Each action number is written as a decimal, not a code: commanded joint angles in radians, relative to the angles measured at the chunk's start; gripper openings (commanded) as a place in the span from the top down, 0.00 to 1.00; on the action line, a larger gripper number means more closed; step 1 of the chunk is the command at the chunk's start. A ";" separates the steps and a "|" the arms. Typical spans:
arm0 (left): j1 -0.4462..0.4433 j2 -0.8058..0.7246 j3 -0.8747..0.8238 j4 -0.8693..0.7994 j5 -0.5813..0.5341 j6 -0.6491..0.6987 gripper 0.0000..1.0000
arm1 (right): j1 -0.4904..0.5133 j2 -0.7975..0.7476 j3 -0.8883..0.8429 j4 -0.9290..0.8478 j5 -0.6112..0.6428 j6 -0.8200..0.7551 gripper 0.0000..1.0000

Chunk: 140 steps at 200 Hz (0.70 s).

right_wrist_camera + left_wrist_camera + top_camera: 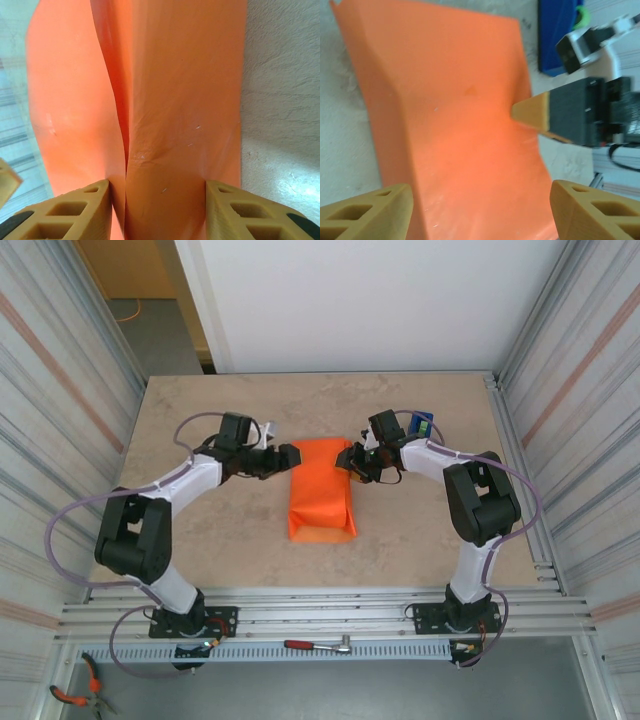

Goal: Wrap the gift box in paper
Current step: Second fold the wrapping paper around the gift box.

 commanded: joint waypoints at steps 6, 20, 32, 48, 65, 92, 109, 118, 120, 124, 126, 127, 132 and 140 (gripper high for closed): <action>-0.004 0.032 -0.034 -0.012 -0.037 0.071 0.25 | 0.004 0.035 -0.039 -0.059 0.039 0.011 0.55; -0.012 0.051 -0.037 -0.004 -0.035 0.079 0.24 | 0.005 0.037 -0.039 -0.060 0.040 0.012 0.55; -0.025 0.064 -0.037 0.001 -0.034 0.088 0.24 | 0.004 0.039 -0.039 -0.057 0.039 0.012 0.55; -0.046 0.077 -0.042 0.012 -0.035 0.092 0.24 | 0.005 0.041 -0.041 -0.055 0.039 0.013 0.55; -0.069 0.092 -0.038 0.005 -0.047 0.102 0.24 | 0.006 0.040 -0.041 -0.056 0.038 0.014 0.55; -0.094 0.114 -0.034 -0.034 -0.101 0.124 0.24 | 0.005 0.041 -0.042 -0.056 0.037 0.013 0.56; -0.109 0.126 -0.030 -0.062 -0.144 0.139 0.24 | 0.005 0.041 -0.042 -0.057 0.037 0.013 0.56; -0.122 0.132 -0.022 -0.086 -0.172 0.148 0.24 | 0.005 0.040 -0.043 -0.057 0.037 0.014 0.56; -0.124 0.133 -0.019 -0.092 -0.179 0.150 0.24 | 0.005 0.040 -0.041 -0.058 0.037 0.014 0.56; -0.130 0.135 -0.014 -0.103 -0.192 0.156 0.24 | 0.005 0.040 -0.041 -0.058 0.037 0.014 0.55; -0.132 0.136 -0.014 -0.106 -0.199 0.158 0.24 | 0.005 0.041 -0.041 -0.058 0.036 0.013 0.56; -0.133 0.135 -0.012 -0.108 -0.203 0.159 0.24 | 0.005 0.041 -0.041 -0.058 0.036 0.014 0.56; -0.139 0.137 -0.009 -0.118 -0.217 0.162 0.25 | 0.005 0.040 -0.039 -0.058 0.036 0.013 0.56; -0.147 0.138 -0.003 -0.137 -0.241 0.167 0.25 | 0.005 0.041 -0.040 -0.058 0.035 0.014 0.56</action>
